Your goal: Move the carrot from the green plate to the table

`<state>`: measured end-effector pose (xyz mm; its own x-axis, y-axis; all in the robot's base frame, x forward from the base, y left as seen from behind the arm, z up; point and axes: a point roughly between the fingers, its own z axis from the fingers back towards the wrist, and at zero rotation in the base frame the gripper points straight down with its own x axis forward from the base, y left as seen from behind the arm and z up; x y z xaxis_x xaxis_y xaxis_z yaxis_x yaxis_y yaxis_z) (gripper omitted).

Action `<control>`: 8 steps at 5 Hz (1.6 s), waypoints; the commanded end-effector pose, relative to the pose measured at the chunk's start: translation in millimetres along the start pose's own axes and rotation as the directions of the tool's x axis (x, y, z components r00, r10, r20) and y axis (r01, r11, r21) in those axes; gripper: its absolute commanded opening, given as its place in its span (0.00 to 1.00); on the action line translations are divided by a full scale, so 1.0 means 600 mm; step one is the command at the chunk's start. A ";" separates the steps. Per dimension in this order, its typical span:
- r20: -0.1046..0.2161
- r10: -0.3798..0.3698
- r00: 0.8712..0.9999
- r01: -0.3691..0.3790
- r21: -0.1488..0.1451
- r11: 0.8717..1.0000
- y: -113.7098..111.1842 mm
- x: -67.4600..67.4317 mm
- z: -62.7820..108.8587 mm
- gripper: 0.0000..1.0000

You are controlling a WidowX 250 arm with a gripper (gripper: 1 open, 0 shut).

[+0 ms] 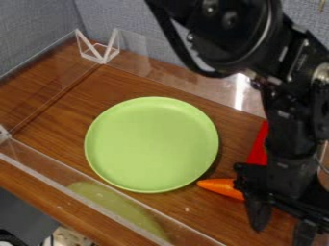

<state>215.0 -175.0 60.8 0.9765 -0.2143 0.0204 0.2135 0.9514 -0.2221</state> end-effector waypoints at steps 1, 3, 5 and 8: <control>0.044 -0.001 0.999 0.002 -0.020 1.000 -0.014 0.020 0.015 1.00; 0.025 -0.060 0.998 0.061 -0.029 0.998 0.013 0.028 0.037 0.00; -0.151 -0.284 0.947 0.293 0.036 0.955 0.014 0.026 0.102 0.00; -0.309 -0.546 0.779 0.593 0.076 0.802 0.047 -0.033 0.189 0.00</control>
<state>205.5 -117.1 154.1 0.6403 -0.7404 -0.2044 0.7376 0.6670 -0.1052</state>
